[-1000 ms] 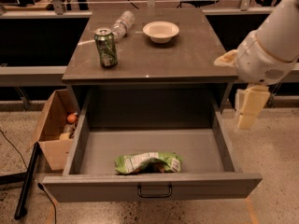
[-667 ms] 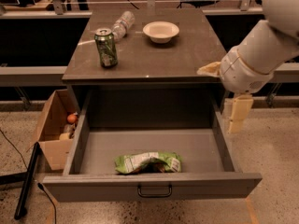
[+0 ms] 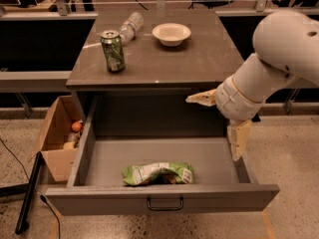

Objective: Pick green rice chip bag from top drawer and place on counter

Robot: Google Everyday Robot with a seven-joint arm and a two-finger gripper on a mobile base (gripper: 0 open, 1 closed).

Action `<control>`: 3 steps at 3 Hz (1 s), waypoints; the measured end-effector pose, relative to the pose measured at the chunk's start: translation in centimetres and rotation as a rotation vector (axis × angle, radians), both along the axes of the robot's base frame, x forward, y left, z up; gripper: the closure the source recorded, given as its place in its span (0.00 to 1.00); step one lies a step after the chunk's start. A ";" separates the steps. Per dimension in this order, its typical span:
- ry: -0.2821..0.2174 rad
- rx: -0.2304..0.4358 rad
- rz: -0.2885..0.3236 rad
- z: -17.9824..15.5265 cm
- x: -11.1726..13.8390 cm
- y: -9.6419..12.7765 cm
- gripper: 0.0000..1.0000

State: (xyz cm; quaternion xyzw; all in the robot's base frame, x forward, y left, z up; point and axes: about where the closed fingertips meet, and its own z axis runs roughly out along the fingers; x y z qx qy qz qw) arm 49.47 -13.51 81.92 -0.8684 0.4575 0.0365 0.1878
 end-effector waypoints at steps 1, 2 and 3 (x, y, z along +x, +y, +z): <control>-0.052 -0.005 0.202 -1.9 -1.7 2.3 0.00; -0.078 -0.013 0.292 -2.1 -2.0 2.7 0.00; -0.079 -0.014 0.288 -2.0 -1.9 2.6 0.00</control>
Offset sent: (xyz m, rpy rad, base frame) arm -0.0121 0.0159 -0.0135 -0.0021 -0.0367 0.1460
